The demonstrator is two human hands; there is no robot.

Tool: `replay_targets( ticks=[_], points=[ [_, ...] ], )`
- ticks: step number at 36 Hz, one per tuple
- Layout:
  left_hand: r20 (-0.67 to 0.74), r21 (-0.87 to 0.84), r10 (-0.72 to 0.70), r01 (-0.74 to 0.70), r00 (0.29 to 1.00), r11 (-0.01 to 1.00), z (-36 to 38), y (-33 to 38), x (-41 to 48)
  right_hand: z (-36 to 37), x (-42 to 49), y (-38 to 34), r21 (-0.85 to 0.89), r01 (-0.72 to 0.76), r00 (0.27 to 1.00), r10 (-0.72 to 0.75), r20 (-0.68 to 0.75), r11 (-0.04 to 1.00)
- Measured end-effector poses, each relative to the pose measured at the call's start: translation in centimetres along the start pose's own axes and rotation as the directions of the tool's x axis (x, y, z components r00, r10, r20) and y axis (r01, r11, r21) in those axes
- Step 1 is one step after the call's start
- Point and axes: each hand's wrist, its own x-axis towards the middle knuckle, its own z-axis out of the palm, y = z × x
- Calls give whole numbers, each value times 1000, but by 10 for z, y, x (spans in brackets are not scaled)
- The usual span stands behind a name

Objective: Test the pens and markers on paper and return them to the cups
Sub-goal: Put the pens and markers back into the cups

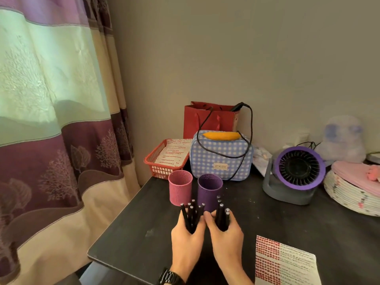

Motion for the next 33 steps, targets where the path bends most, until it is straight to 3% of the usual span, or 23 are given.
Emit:
replay_targets(
  ticks=[6,12,18,23,33],
  points=[
    [-73,4,31,-31,997,1000,4,-11,3,1,-2,15,-55,42,999,-42,6,998],
    [-116,-15,29,-31,993,999,8,-14,2,-4,6,15,11,57,997,-57,-44,998],
    [-25,-8,-7,7,1000,1000,8,-22,2,-9,12,23,2,38,999,-38,-29,999],
    [-92,9,15,-14,996,1000,9,-16,2,-9,9,24,-22,68,995,-69,-69,997],
    [-89,21,0,2,996,1000,11,-26,2,-3,10,23,-59,198,977,-202,-69,978]
  ],
)
